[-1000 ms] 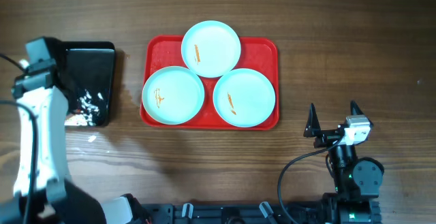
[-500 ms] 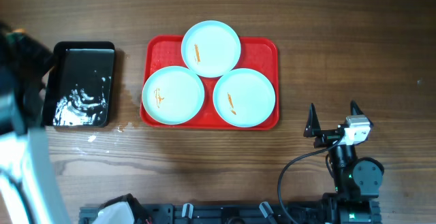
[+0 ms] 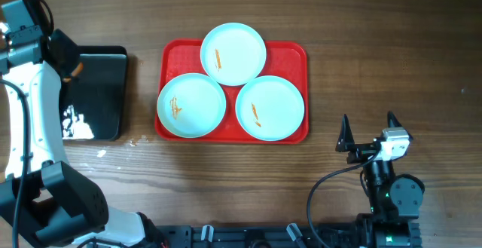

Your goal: Clean dirty plates on tray and stack at the side

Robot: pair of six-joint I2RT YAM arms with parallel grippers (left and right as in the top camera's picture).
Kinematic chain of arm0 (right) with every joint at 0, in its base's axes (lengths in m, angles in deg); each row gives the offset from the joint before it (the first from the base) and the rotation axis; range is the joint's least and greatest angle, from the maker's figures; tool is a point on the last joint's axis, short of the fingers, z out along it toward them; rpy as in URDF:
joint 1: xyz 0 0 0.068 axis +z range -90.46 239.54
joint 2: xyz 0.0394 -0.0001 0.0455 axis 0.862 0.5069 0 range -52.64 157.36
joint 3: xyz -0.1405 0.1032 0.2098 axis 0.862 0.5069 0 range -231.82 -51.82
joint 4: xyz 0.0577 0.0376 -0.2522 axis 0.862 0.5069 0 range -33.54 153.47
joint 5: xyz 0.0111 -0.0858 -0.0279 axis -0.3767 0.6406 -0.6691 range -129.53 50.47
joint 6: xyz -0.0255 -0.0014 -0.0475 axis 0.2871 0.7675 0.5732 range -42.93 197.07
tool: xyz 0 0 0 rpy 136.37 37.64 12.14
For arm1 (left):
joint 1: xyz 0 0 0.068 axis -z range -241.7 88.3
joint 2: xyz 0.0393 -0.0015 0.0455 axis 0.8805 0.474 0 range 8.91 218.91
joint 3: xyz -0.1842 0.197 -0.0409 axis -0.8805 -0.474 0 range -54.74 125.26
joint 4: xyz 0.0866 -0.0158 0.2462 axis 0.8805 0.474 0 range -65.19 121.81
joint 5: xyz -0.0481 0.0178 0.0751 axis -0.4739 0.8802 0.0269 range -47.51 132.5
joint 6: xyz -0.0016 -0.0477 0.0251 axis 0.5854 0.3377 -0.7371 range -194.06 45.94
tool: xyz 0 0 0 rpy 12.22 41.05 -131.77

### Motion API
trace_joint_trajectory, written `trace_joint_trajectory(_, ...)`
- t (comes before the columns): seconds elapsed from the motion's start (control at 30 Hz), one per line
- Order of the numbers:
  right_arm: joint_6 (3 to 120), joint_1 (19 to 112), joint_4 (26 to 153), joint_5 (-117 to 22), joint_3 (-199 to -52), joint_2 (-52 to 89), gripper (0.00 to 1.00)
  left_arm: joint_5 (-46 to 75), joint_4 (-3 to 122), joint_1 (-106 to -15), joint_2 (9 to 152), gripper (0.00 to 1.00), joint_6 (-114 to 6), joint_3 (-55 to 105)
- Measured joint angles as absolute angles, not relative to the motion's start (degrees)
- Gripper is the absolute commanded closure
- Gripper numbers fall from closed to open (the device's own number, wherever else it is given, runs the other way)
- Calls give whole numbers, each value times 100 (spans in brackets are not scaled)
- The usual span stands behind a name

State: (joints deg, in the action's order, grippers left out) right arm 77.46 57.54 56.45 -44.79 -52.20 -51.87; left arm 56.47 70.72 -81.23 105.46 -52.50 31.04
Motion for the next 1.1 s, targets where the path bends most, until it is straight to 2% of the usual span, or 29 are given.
trace_joint_trajectory(0.2, 7746, 5756, 5645, -4481, -5220, -5187, 0, 6716, 7478, -8123, 10546, 96, -5252, 3104)
trace_joint_trajectory(0.37, 7746, 5756, 5645, -4479, -5220, -5187, 1, 6967, 7367, -8123, 10546, 96, -5252, 3104)
trace_joint_trajectory(0.53, 7746, 5756, 5645, -4479, -5220, -5187, 0, 6902, 7341, -8123, 10546, 96, -5250, 3101)
trace_joint_trajectory(0.67, 7737, 5756, 5626, -4483, -5220, -5187, 0, 6408, 7295, -8123, 10546, 96, -5407, 3104)
trace_joint_trajectory(0.77, 7396, 5756, 5383, -4593, -5220, -5187, 0, 6250, 7297, -8123, 10546, 96, -5466, 3104)
trace_joint_trajectory(0.87, 6270, 5756, 5359, -4835, -5220, -5187, 0, 6202, 7304, -8121, 10546, 96, -5490, 3104)
trace_joint_trajectory(1.0, 2030, 5756, 5318, -5685, -5218, -5182, 0, 6185, 7301, -8123, 10546, 96, -5490, 3104)
trace_joint_trajectory(1.1, 898, 5756, 3313, -6422, -5234, -5132, 0, 6165, 7297, -8123, 10546, 96, -5490, 3101)
